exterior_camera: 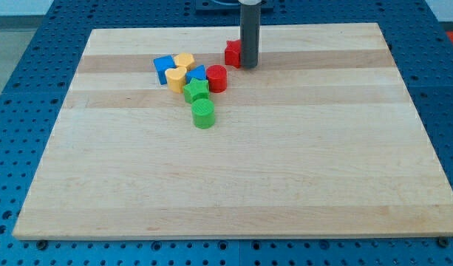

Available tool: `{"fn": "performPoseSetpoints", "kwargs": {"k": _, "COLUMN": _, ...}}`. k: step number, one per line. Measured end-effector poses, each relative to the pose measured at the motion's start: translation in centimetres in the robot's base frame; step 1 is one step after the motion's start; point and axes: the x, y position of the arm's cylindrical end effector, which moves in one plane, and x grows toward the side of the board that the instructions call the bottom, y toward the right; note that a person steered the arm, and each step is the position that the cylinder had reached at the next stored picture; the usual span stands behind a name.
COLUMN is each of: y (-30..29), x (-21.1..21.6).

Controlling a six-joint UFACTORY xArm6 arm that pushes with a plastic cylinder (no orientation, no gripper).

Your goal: Move the red star towards the group of blocks

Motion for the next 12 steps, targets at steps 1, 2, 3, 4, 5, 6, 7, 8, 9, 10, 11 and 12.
{"fn": "performPoseSetpoints", "kwargs": {"k": 1, "y": 2.2, "x": -0.2}}
{"fn": "performPoseSetpoints", "kwargs": {"k": 2, "y": 1.2, "x": -2.1}}
{"fn": "performPoseSetpoints", "kwargs": {"k": 3, "y": -1.4, "x": -3.6}}
{"fn": "performPoseSetpoints", "kwargs": {"k": 4, "y": -2.3, "x": -3.6}}
{"fn": "performPoseSetpoints", "kwargs": {"k": 5, "y": -2.9, "x": -3.6}}
{"fn": "performPoseSetpoints", "kwargs": {"k": 6, "y": -3.4, "x": -3.5}}
{"fn": "performPoseSetpoints", "kwargs": {"k": 7, "y": -4.1, "x": -3.2}}
{"fn": "performPoseSetpoints", "kwargs": {"k": 8, "y": -4.9, "x": -2.5}}
{"fn": "performPoseSetpoints", "kwargs": {"k": 9, "y": -5.5, "x": -1.9}}
{"fn": "performPoseSetpoints", "kwargs": {"k": 10, "y": -5.7, "x": -1.7}}
{"fn": "performPoseSetpoints", "kwargs": {"k": 11, "y": -5.7, "x": -1.7}}
{"fn": "performPoseSetpoints", "kwargs": {"k": 12, "y": -6.8, "x": -0.7}}
